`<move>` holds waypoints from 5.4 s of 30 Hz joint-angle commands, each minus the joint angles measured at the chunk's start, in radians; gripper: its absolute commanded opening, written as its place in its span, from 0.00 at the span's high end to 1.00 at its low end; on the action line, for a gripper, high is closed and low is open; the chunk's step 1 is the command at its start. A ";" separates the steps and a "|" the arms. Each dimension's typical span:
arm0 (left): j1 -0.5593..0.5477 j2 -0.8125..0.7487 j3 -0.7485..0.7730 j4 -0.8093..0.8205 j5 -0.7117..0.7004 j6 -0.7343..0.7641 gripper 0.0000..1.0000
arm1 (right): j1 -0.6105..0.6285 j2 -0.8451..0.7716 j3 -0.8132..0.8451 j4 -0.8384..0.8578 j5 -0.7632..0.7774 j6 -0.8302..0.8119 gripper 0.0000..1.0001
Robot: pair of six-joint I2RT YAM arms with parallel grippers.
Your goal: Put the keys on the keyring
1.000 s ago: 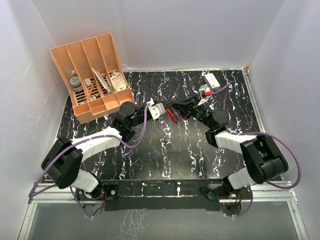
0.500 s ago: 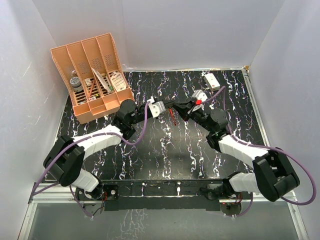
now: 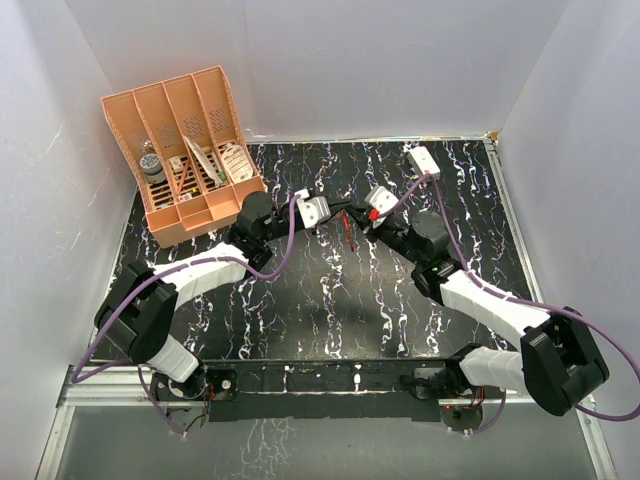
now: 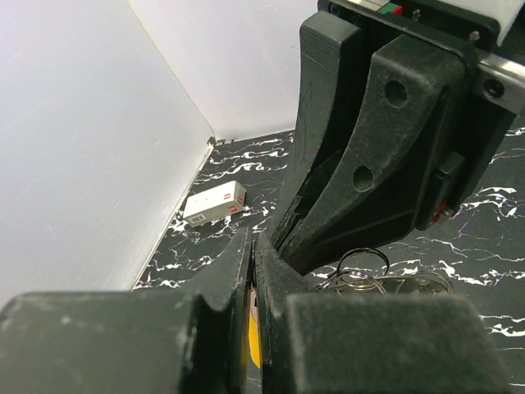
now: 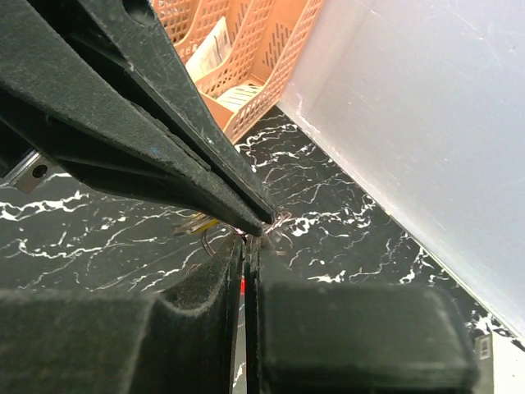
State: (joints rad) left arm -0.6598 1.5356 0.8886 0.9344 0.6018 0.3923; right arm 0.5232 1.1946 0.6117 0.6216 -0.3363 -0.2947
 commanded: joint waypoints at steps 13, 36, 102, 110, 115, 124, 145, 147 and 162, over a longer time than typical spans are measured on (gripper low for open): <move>0.014 -0.008 0.059 0.076 0.030 -0.008 1.00 | 0.099 0.004 0.092 -0.193 0.044 -0.203 1.00; 0.014 0.037 0.123 0.031 0.071 -0.022 1.00 | 0.192 0.021 0.114 -0.279 0.097 -0.382 1.00; 0.032 -0.278 -0.359 0.207 -0.212 -0.200 0.01 | 0.191 0.037 0.212 -0.235 0.339 -0.107 1.00; -0.009 -0.220 -0.362 0.206 -0.123 -0.068 0.30 | 0.191 0.030 0.214 -0.234 0.338 -0.099 1.00; -0.009 -0.198 -0.350 0.203 -0.093 -0.006 0.63 | 0.191 0.017 0.208 -0.238 0.340 -0.101 1.00; -0.007 -0.172 -0.327 0.232 -0.161 0.064 0.58 | 0.192 -0.015 0.193 -0.253 0.320 -0.105 1.00; 0.004 -0.126 -0.282 0.324 -0.190 0.063 0.62 | 0.190 -0.042 0.169 -0.266 0.317 -0.107 1.00; 0.006 -0.131 -0.277 0.319 -0.177 0.069 0.63 | 0.191 -0.040 0.168 -0.264 0.315 -0.107 1.00; 0.018 -0.114 -0.232 0.299 -0.109 0.090 0.74 | 0.191 -0.038 0.166 -0.264 0.301 -0.102 1.00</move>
State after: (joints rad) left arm -0.6495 1.4418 0.6182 1.2037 0.4427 0.4717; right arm 0.7177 1.1862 0.7708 0.2951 -0.0261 -0.4088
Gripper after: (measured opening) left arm 0.269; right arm 0.009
